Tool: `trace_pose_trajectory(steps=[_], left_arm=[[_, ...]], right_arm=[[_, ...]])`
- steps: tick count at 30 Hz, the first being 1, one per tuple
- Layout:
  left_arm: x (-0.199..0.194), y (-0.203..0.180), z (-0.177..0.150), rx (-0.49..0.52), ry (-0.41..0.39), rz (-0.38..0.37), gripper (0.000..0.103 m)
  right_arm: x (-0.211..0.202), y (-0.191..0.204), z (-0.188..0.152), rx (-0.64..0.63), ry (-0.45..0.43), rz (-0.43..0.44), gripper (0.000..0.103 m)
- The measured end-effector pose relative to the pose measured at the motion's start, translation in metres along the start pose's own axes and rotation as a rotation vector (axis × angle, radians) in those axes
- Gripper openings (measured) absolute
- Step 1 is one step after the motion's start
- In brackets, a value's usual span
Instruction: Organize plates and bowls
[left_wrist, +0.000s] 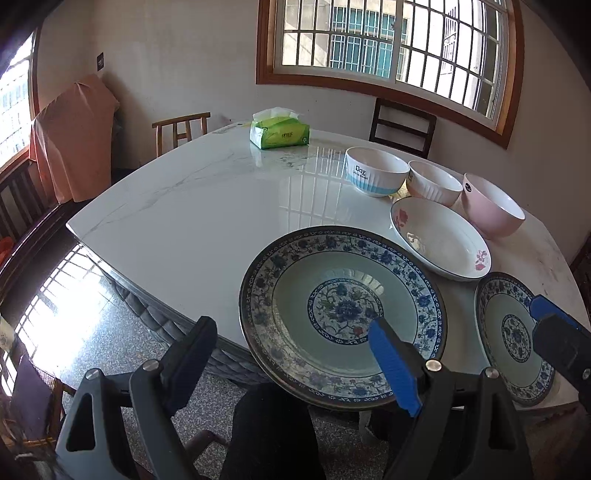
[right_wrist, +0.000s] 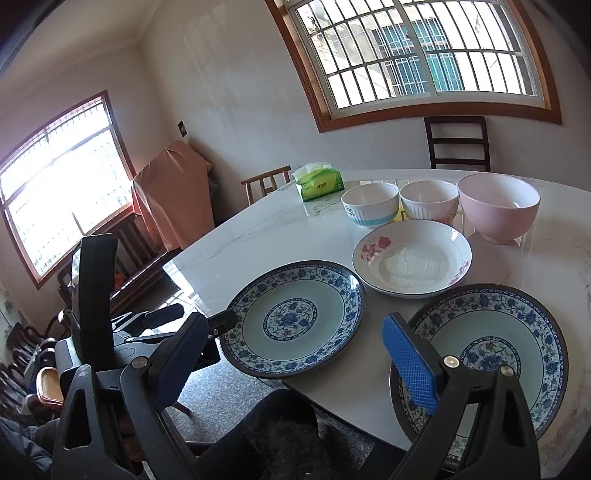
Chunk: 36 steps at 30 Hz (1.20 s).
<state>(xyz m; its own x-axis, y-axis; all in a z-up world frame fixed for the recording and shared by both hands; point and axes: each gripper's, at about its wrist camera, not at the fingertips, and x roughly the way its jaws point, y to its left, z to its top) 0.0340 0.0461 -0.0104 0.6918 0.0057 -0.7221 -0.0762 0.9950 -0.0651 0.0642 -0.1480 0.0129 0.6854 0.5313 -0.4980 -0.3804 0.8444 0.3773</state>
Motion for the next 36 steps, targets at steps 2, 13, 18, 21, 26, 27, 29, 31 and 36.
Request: trace_pose_trajectory(steps=[2, 13, 18, 21, 26, 27, 29, 31, 36], left_arm=[[0.007, 0.003, 0.002, -0.008, 0.022, -0.008, 0.086], [0.038, 0.017, 0.01, -0.017, 0.084, -0.035, 0.086], [0.055, 0.027, 0.012, -0.057, 0.135, -0.075, 0.085], [0.061, 0.032, 0.013, -0.066, 0.151, -0.086, 0.085], [0.07, 0.035, 0.014, -0.063, 0.18, -0.07, 0.084], [0.072, 0.036, 0.015, -0.063, 0.189, -0.068, 0.081], [0.079, 0.038, 0.014, -0.065, 0.221, -0.068, 0.059], [0.082, 0.038, 0.014, -0.065, 0.232, -0.061, 0.047], [0.083, 0.042, 0.016, -0.076, 0.238, -0.073, 0.035]], right_arm=[[0.01, -0.005, 0.003, 0.019, 0.028, 0.005, 0.085], [0.058, -0.018, 0.008, 0.063, 0.16, -0.01, 0.076], [0.077, -0.023, 0.009, 0.07, 0.196, -0.027, 0.076], [0.091, -0.029, 0.007, 0.099, 0.226, -0.024, 0.076], [0.106, -0.034, 0.006, 0.109, 0.258, -0.048, 0.075], [0.109, -0.037, 0.006, 0.118, 0.268, -0.052, 0.075], [0.113, -0.041, 0.006, 0.145, 0.283, -0.04, 0.074], [0.118, -0.043, 0.005, 0.159, 0.3, -0.036, 0.072], [0.13, -0.043, 0.005, 0.163, 0.34, -0.046, 0.061]])
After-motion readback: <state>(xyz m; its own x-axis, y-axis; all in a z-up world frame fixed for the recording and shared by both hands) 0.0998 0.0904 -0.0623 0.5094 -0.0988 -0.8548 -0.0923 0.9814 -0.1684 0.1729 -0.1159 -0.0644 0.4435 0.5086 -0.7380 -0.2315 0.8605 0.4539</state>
